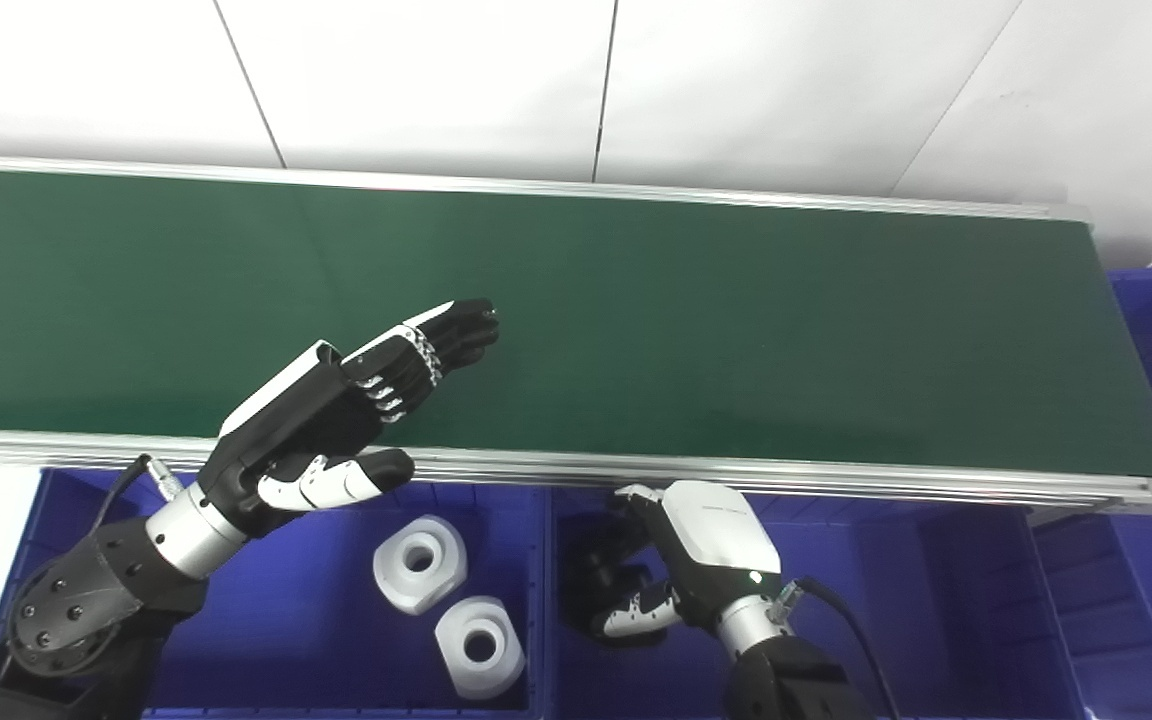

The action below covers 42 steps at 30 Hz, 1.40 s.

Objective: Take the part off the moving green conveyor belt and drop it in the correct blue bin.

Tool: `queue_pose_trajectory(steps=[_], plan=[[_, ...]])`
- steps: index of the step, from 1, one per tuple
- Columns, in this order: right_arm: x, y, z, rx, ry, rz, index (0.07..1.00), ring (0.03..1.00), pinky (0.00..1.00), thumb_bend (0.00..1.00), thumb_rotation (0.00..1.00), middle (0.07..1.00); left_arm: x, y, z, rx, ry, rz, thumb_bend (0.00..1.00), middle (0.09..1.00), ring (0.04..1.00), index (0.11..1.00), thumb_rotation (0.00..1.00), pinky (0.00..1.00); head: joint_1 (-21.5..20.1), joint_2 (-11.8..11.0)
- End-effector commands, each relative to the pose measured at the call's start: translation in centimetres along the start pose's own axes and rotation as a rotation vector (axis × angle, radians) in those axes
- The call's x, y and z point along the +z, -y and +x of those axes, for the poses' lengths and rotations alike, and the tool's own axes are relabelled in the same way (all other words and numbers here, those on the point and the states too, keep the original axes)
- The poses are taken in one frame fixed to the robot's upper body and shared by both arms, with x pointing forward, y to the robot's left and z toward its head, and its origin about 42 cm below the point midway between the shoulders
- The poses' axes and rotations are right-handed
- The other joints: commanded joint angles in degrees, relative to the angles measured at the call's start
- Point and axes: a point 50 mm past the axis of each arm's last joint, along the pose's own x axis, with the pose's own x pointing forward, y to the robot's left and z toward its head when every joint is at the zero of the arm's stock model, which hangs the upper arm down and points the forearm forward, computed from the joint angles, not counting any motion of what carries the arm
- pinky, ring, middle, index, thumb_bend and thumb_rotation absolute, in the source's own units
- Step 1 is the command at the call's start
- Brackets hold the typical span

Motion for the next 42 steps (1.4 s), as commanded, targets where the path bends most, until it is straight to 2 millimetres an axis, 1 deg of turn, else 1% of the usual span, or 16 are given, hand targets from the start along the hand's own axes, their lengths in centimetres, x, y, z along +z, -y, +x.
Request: queue_pose_trajectory(steps=[1, 6, 9, 10, 11, 12, 13, 14, 15, 16, 17, 22, 25, 27, 34, 42], plan=[[0.6, 0.9, -0.4, -0.041, 0.019, 0.027, 0.782, 0.701, 0.6, 0.72, 0.2, 0.766, 1.0, -0.1, 0.1, -0.012, 0.032, 0.023, 0.39, 0.964, 0.965, 0.937, 0.53, 0.97, 0.3, 0.0], [0.6, 1.5, -1.1, -0.083, 0.059, 0.088, 0.756, 0.687, 0.6, 0.69, 0.16, 0.752, 1.0, -0.2, 0.2, -0.018, 0.034, 0.031, 0.38, 0.965, 0.967, 0.939, 0.54, 0.97, 0.6, -0.1], [0.7, 2.4, -2.0, -0.116, 0.112, 0.142, 0.722, 0.669, 0.61, 0.67, 0.15, 0.704, 1.1, -0.1, 0.3, -0.017, 0.035, 0.027, 0.38, 0.965, 0.965, 0.937, 0.53, 0.97, 1.0, -0.1], [1.0, 3.2, -2.9, -0.136, 0.149, 0.197, 0.72, 0.668, 0.61, 0.67, 0.15, 0.702, 1.1, 0.0, 0.3, -0.017, 0.036, 0.028, 0.38, 0.965, 0.965, 0.937, 0.53, 0.97, 1.2, 0.0], [1.1, 3.7, -3.6, -0.149, 0.176, 0.234, 0.709, 0.652, 0.6, 0.64, 0.19, 0.689, 1.1, -0.1, 0.3, -0.017, 0.037, 0.029, 0.39, 0.965, 0.966, 0.938, 0.53, 0.97, 1.2, 0.0], [1.3, 4.8, -4.9, -0.175, 0.238, 0.338, 0.703, 0.644, 0.58, 0.63, 0.21, 0.682, 1.0, -0.1, 0.2, -0.015, 0.036, 0.032, 0.39, 0.965, 0.967, 0.938, 0.54, 0.97, 1.1, -0.1], [1.5, 5.5, -5.9, -0.193, 0.284, 0.409, 0.731, 0.692, 0.62, 0.57, 0.33, 0.729, 1.0, -0.1, 0.2, -0.014, 0.035, 0.035, 0.39, 0.965, 0.967, 0.939, 0.54, 0.97, 1.1, -0.1], [1.7, 6.2, -7.3, -0.229, 0.367, 0.499, 0.741, 0.708, 0.63, 0.55, 0.38, 0.745, 0.9, -0.1, 0.1, -0.012, 0.029, 0.039, 0.38, 0.965, 0.966, 0.94, 0.54, 0.97, 1.0, 0.1], [1.8, 6.7, -8.3, -0.255, 0.424, 0.56, 0.794, 0.77, 0.69, 0.51, 0.55, 0.809, 0.8, 0.0, 0.0, -0.012, 0.024, 0.041, 0.37, 0.967, 0.969, 0.942, 0.54, 0.97, 0.9, 0.1], [2.0, 6.9, -9.1, -0.277, 0.466, 0.596, 0.812, 0.791, 0.7, 0.5, 0.61, 0.83, 0.7, 0.0, 0.0, -0.012, 0.019, 0.049, 0.37, 0.968, 0.97, 0.942, 0.54, 0.98, 0.6, 0.3], [2.1, 7.0, -9.7, -0.296, 0.501, 0.628, 0.858, 0.849, 0.77, 0.5, 0.76, 0.878, 0.6, 0.1, -0.1, -0.011, 0.014, 0.064, 0.36, 0.967, 0.969, 0.942, 0.55, 0.97, 0.6, 0.3], [2.2, 6.1, -12.2, -0.34, 0.582, 0.694, 0.942, 0.941, 0.89, 0.44, 0.88, 0.959, -0.1, 0.9, -1.3, -0.015, -0.023, 0.117, 0.37, 0.971, 0.972, 0.946, 0.56, 0.97, 1.0, 0.4], [2.0, 5.2, -12.1, -0.351, 0.585, 0.723, 0.988, 0.989, 0.95, 0.44, 0.96, 0.995, -0.3, 1.3, -1.8, -0.018, -0.03, 0.134, 0.37, 0.976, 0.969, 0.952, 0.55, 0.95, 1.2, 0.7], [1.8, 4.4, -11.7, -0.364, 0.595, 0.757, 0.999, 0.999, 0.97, 0.44, 0.93, 1.0, -0.5, 1.5, -1.9, -0.019, -0.028, 0.14, 0.37, 0.98, 0.969, 0.957, 0.58, 0.95, 1.2, 0.5], [1.5, 3.3, -10.3, -0.394, 0.591, 0.767, 0.989, 0.998, 0.95, 0.44, 0.94, 1.0, -0.5, 1.7, -1.9, -0.02, -0.023, 0.139, 0.35, 0.987, 0.975, 0.969, 0.59, 0.96, 1.2, 0.6], [1.5, 3.2, -10.2, -0.398, 0.582, 0.744, 0.985, 0.988, 0.94, 0.45, 0.99, 0.998, -0.3, 1.7, -2.2, -0.028, -0.032, 0.154, 0.38, 0.991, 0.977, 0.974, 0.64, 0.95, 1.6, 1.0]])
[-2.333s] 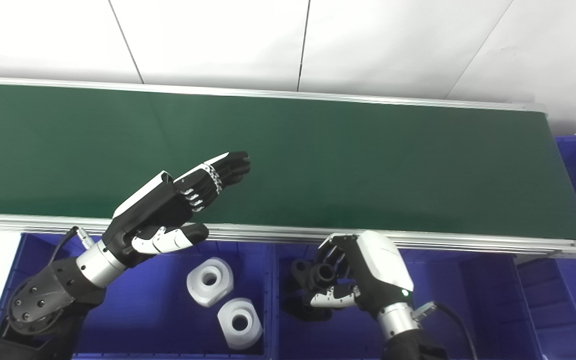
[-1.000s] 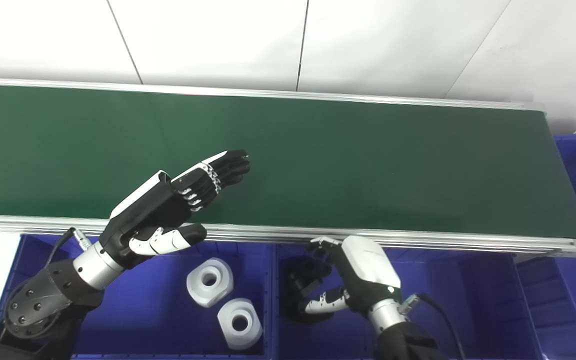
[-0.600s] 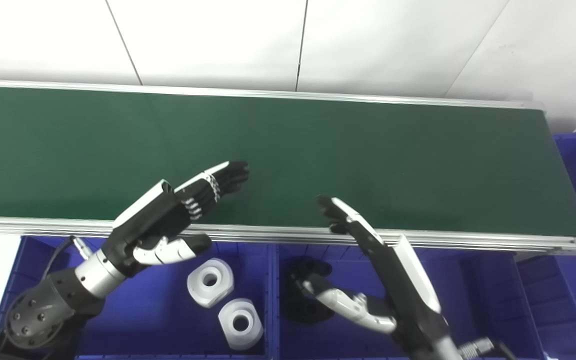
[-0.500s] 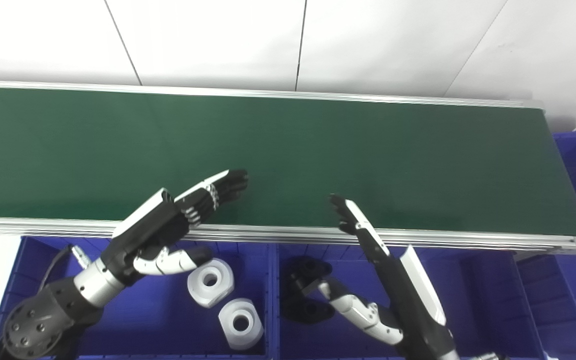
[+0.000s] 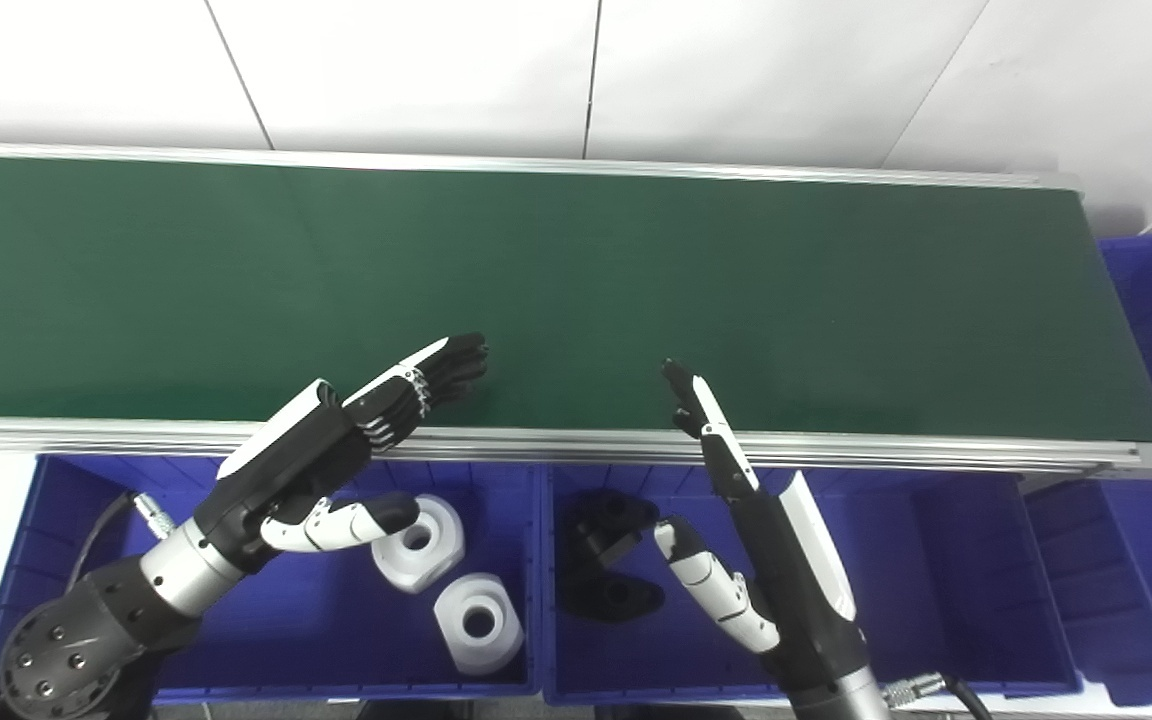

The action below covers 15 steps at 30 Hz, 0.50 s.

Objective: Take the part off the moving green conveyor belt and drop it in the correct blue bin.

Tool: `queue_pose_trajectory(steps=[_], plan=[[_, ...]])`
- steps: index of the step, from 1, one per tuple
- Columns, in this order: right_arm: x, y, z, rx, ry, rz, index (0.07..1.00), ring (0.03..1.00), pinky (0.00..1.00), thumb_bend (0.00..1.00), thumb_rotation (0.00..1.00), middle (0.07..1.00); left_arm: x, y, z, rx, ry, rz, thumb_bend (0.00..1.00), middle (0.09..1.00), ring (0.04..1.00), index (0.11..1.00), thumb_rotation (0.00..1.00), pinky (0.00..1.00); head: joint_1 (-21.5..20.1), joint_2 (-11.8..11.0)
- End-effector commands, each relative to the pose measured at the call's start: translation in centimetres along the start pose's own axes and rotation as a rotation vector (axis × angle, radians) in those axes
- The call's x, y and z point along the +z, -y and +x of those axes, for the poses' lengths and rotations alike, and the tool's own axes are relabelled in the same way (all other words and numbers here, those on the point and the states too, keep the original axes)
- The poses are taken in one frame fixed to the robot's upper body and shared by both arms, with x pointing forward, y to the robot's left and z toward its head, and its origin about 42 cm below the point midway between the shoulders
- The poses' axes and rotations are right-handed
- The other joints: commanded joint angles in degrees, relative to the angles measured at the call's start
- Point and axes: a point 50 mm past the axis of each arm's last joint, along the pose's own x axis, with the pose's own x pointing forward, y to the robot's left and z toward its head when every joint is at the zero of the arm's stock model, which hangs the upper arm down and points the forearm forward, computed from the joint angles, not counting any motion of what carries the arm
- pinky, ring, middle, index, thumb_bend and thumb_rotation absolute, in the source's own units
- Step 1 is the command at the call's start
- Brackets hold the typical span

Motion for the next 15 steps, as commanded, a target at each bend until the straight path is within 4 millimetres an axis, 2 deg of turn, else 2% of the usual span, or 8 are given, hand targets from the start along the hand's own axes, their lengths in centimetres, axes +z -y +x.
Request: queue_pose_trajectory(steps=[1, 4, 9, 15], plan=[[0.9, 0.2, 0.1, -0.021, 0.065, -0.003, 0.983, 0.986, 0.94, 0.45, 0.99, 0.996, 0.9, -0.1, -0.1, -0.015, 0.038, 0.045, 0.38, 0.992, 0.978, 0.976, 0.65, 0.95, 0.0, 0.1], [0.9, 0.3, 0.1, -0.009, 0.062, -0.002, 0.983, 0.984, 0.94, 0.45, 0.98, 0.996, 1.2, 0.1, -0.4, -0.025, 0.03, 0.054, 0.4, 0.999, 0.99, 0.989, 0.66, 0.97, 0.1, 0.1], [0.9, 0.4, 0.0, 0.006, 0.053, 0.011, 0.982, 0.983, 0.94, 0.46, 0.99, 0.995, 1.6, 0.6, -1.0, -0.038, -0.007, 0.064, 0.4, 1.0, 0.998, 1.0, 0.58, 0.96, 0.3, 0.2], [0.7, 0.3, 0.1, 0.012, 0.047, 0.014, 0.98, 0.979, 0.93, 0.47, 0.99, 0.992, 1.5, 0.6, -1.3, -0.037, -0.015, 0.064, 0.39, 1.0, 1.0, 1.0, 0.56, 0.96, 0.4, 0.1]])
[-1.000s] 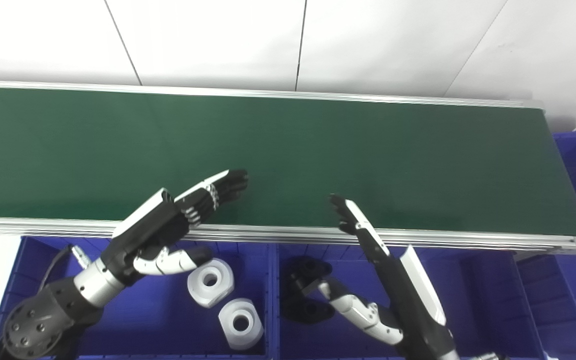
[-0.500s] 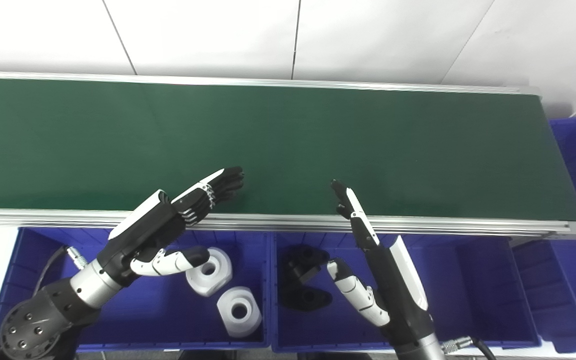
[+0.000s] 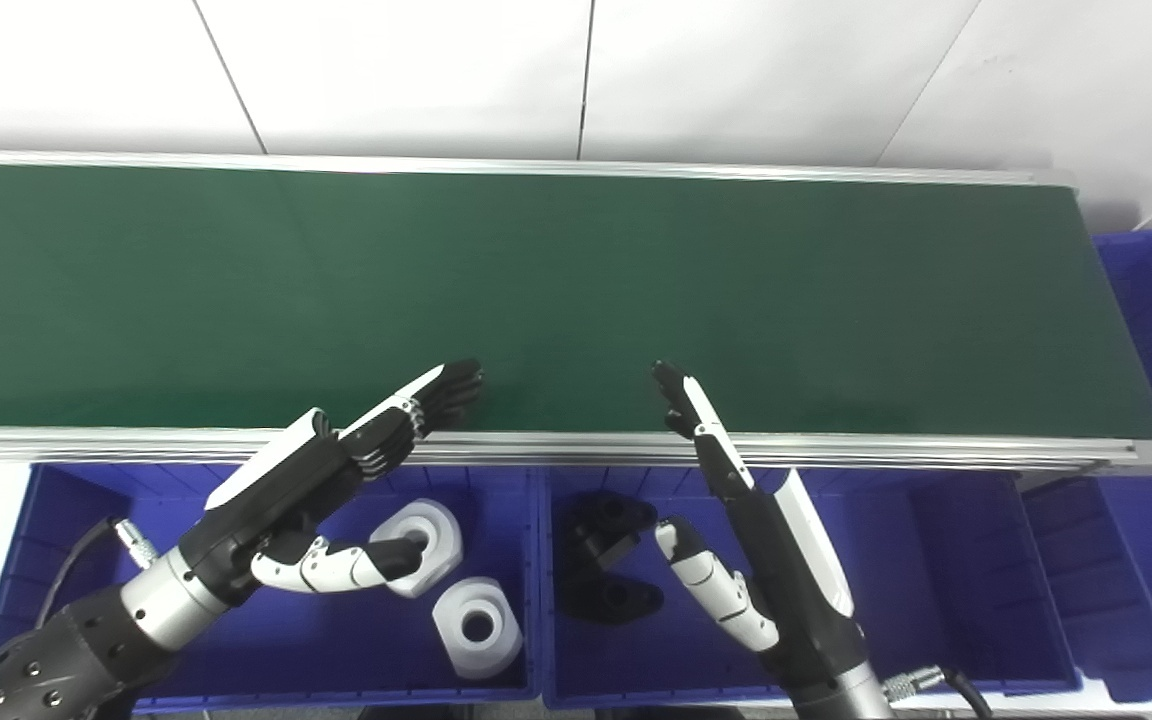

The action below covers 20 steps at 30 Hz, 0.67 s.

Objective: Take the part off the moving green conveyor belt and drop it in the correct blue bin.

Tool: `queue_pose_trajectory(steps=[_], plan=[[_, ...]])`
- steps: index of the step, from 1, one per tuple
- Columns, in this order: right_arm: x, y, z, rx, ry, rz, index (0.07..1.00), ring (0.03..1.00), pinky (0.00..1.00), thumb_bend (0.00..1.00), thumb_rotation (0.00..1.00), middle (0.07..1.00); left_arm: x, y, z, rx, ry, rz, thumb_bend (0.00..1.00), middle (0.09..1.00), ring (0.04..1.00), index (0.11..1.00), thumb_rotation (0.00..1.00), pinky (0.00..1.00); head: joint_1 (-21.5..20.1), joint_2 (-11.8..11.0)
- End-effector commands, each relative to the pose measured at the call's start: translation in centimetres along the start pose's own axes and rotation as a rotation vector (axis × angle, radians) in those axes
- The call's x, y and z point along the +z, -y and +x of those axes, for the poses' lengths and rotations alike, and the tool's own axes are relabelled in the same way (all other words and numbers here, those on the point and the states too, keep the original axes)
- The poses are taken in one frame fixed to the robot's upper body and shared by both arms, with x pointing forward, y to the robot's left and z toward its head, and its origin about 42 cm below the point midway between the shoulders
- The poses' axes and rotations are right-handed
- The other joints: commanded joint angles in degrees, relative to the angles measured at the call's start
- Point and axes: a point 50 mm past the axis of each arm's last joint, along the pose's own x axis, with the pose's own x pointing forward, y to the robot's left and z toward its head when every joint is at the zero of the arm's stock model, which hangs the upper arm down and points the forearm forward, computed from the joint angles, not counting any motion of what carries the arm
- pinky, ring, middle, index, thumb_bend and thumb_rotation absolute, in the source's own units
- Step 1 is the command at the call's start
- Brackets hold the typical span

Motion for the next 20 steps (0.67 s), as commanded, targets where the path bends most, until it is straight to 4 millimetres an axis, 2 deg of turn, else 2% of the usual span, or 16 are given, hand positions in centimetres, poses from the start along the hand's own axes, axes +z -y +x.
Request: queue_pose_trajectory(steps=[1, 11, 20], plan=[[0.65, 0.14, 0.13, -0.014, 0.041, 0.011, 0.98, 0.98, 0.93, 0.47, 0.99, 0.991, 0.66, -0.29, -0.06, -0.001, 0.024, 0.028, 0.39, 1.0, 1.0, 1.0, 0.56, 0.97, 0.0, -0.1], [0.47, 0.03, 0.26, -0.014, 0.037, 0.018, 0.983, 0.981, 0.93, 0.47, 0.99, 0.995, 0.59, -0.59, 0.44, -0.004, 0.034, 0.039, 0.39, 1.0, 1.0, 1.0, 0.59, 0.97, 0.0, 0.0], [0.43, -0.17, 0.16, -0.011, 0.03, 0.02, 0.983, 0.981, 0.93, 0.45, 0.98, 0.995, 0.38, -0.72, 0.87, -0.007, 0.045, 0.043, 0.41, 1.0, 0.999, 1.0, 0.62, 0.98, 1.0, -1.7]])
